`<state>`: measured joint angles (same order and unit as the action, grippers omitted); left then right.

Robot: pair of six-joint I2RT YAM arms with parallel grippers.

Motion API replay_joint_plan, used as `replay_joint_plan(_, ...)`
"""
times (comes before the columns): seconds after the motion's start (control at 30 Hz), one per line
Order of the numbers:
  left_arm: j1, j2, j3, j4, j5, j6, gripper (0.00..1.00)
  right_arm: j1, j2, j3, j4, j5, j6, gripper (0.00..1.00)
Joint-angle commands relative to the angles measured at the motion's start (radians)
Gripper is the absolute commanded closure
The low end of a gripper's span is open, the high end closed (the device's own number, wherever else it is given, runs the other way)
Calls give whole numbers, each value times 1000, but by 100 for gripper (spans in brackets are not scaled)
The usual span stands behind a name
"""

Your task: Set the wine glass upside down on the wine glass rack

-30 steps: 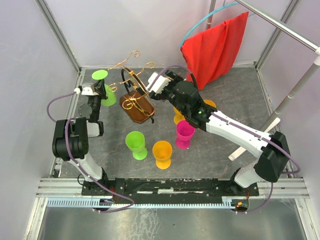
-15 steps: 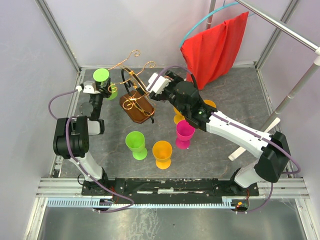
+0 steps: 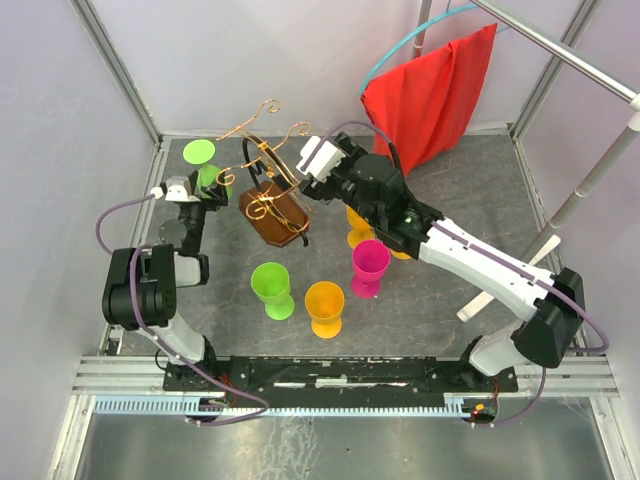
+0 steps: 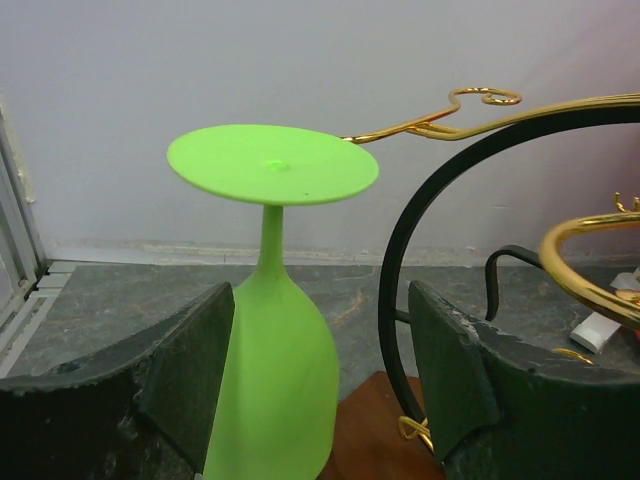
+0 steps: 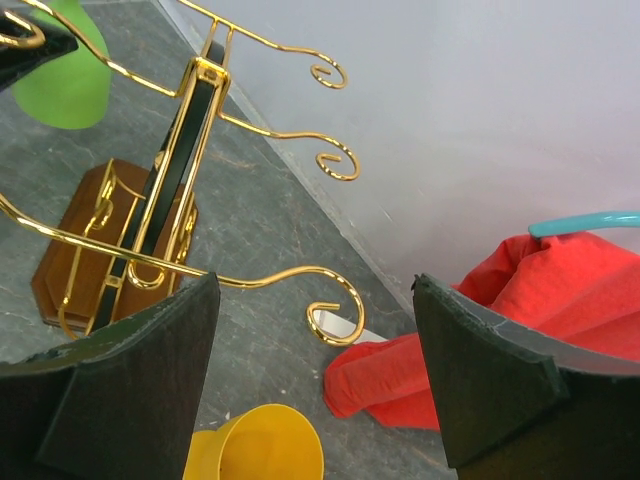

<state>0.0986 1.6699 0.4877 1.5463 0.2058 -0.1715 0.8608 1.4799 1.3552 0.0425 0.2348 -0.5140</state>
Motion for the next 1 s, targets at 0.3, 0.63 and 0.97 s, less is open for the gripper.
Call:
replay_joint_plan(0.3, -2, -289, -162, 77, -103, -67, 5, -3, -17, 316, -306, -114, 242, 12)
replay_joint_plan(0.63, -1, -682, -64, -616, -187, 45, 1, -3, -91, 235, -399, -37, 344, 12)
replay_joint_plan(0.97, 0, -886, -75, -796, -255, 42, 1, -3, -158, 185, -457, 48, 401, 12)
